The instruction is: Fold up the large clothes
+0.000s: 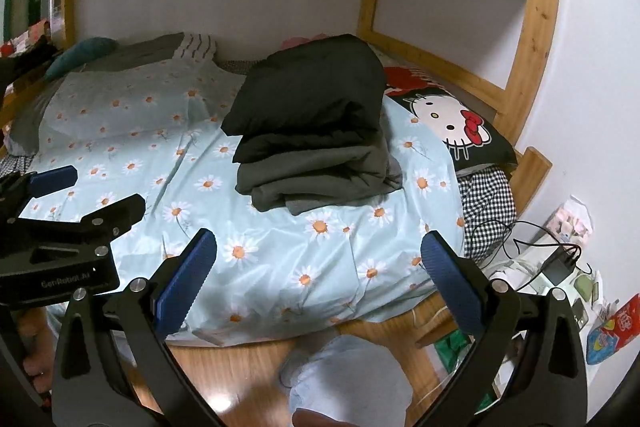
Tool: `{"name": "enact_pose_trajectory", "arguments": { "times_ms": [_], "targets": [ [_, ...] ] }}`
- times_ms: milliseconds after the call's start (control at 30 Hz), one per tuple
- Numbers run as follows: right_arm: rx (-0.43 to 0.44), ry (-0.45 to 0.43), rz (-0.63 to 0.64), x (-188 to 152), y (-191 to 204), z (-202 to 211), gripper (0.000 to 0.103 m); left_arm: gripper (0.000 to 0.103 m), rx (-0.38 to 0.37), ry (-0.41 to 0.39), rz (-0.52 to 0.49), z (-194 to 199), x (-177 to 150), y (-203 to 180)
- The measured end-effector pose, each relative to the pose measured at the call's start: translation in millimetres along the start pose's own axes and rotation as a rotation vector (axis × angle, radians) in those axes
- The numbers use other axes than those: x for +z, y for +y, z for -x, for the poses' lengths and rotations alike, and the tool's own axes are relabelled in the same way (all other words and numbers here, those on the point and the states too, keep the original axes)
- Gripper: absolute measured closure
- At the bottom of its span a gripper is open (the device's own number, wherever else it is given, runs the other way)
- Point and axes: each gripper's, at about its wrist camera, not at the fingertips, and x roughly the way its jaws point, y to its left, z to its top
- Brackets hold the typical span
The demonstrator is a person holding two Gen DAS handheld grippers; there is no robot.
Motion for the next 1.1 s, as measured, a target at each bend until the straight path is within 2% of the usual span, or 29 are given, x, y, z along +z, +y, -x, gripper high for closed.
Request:
{"name": "enact_pose_trajectory", "arguments": {
  "times_ms": [300, 600, 800, 900, 1100],
  "targets": [
    [0.002, 0.003, 0.000, 0.3, 1.4, -2.4, 0.003, 0.004, -0.004, 0.015, -0.009, -4.6, -0.6, -0.6],
    [0.007, 0.006, 0.000, 0.9, 2.4, -3.0, 0.003, 0.004, -0.048, 0.019, 0.006, -5.1, 0.6, 2.7],
    [0.003, 0.005, -0.007, -0.3, 1.4, -4.2, 0.003, 0.004, -0.007, -0.003, 0.005, -1.3, 1.2, 4.8],
    [0.002, 0.004, -0.008, -1.3, 1.0, -3.9, 0.003, 0.004, 0.018, 0.039, 0.000, -5.0, 0.3, 3.8],
    [-0.003, 0.000, -0.016, -2.9, -1.5, -2.5, 0.003, 0.004, 0.017, 0.027, -0.004, -3.0, -0.5, 3.5]
  ]
}}
